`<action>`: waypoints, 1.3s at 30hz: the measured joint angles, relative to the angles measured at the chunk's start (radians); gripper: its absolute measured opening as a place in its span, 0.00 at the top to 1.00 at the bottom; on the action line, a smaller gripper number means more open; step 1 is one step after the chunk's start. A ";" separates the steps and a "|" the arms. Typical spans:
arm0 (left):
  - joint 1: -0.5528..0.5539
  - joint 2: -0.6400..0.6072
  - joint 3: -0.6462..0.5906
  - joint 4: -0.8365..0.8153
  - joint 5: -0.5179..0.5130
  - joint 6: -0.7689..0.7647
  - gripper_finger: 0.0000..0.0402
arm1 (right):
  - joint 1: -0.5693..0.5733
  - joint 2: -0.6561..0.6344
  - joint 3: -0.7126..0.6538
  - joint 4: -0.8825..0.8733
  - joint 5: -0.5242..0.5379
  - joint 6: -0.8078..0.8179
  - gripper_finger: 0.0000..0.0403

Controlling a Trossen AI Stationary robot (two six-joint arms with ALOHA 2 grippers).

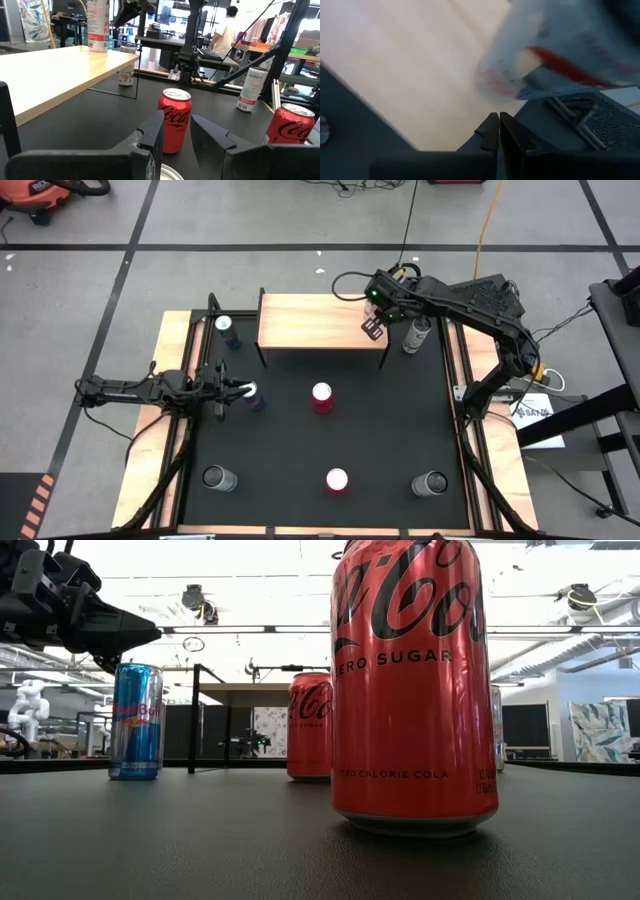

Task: Place canned beverage on shelf
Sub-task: Put the top white pink soda can on the shelf

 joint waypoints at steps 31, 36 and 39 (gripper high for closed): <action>0.000 0.000 0.000 0.000 0.000 0.000 0.75 | -0.057 0.003 0.000 0.104 -0.020 -0.026 1.00; 0.000 0.000 0.000 0.000 0.000 0.000 0.75 | -0.069 0.004 0.000 0.121 -0.027 -0.026 1.00; 0.000 0.000 0.000 0.000 0.000 0.000 0.75 | -0.072 0.007 0.000 0.114 -0.027 -0.026 1.00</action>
